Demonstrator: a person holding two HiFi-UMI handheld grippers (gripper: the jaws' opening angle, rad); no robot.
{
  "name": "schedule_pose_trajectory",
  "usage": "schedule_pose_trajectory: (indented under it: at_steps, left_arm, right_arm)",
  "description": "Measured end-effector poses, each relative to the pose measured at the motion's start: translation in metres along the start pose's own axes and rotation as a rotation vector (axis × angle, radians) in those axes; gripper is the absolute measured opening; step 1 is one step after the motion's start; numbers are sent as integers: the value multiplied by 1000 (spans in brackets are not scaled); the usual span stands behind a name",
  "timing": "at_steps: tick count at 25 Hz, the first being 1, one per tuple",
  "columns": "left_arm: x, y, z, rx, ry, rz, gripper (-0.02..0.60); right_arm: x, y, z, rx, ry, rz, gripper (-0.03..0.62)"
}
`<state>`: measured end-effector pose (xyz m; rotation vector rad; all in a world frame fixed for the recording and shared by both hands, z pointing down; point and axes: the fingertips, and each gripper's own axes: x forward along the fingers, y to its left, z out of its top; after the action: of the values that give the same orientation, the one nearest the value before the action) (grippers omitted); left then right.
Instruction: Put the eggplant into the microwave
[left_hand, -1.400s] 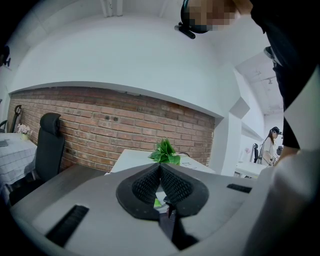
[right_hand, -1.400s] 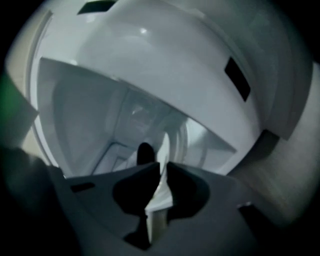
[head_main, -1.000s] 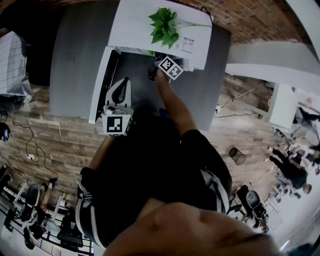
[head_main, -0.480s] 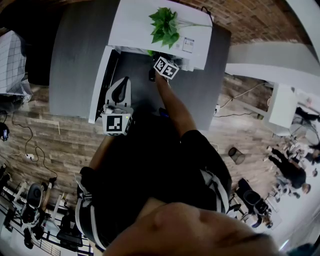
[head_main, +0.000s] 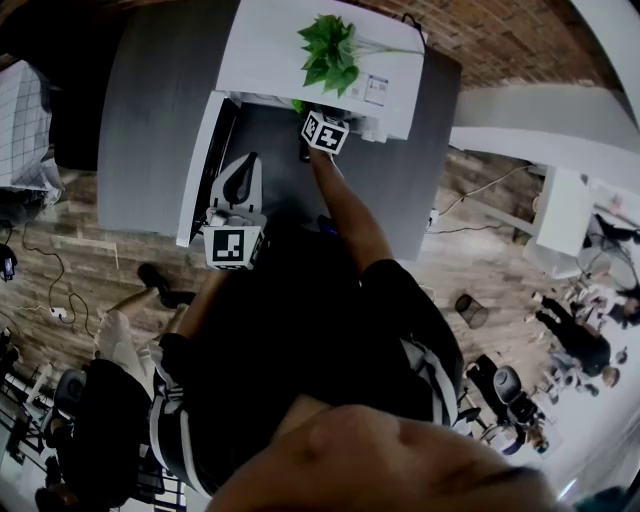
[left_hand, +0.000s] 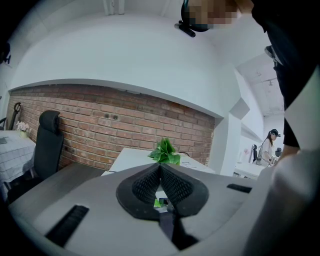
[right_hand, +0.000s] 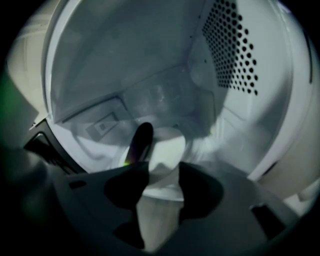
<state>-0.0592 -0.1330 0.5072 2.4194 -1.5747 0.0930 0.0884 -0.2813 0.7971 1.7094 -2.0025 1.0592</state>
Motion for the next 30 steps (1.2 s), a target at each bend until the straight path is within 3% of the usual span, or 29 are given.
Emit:
schedule_pose_trajectory:
  at_steps: [8, 17, 25, 30]
  left_arm:
    - [1, 1, 0, 3, 3, -2, 35]
    - [1, 0, -1, 11, 1, -9, 35]
    - [1, -3, 0, -4, -4, -13, 35]
    - [0, -3, -1, 8, -4, -17, 35]
  right_arm:
    - [-2, 1, 1, -6, -9, -9, 239]
    - [-7, -3, 4, -2, -31, -3, 239]
    - [-23, 4, -1, -106, -40, 1, 229]
    - [-29, 16, -9, -210, -30, 7, 161]
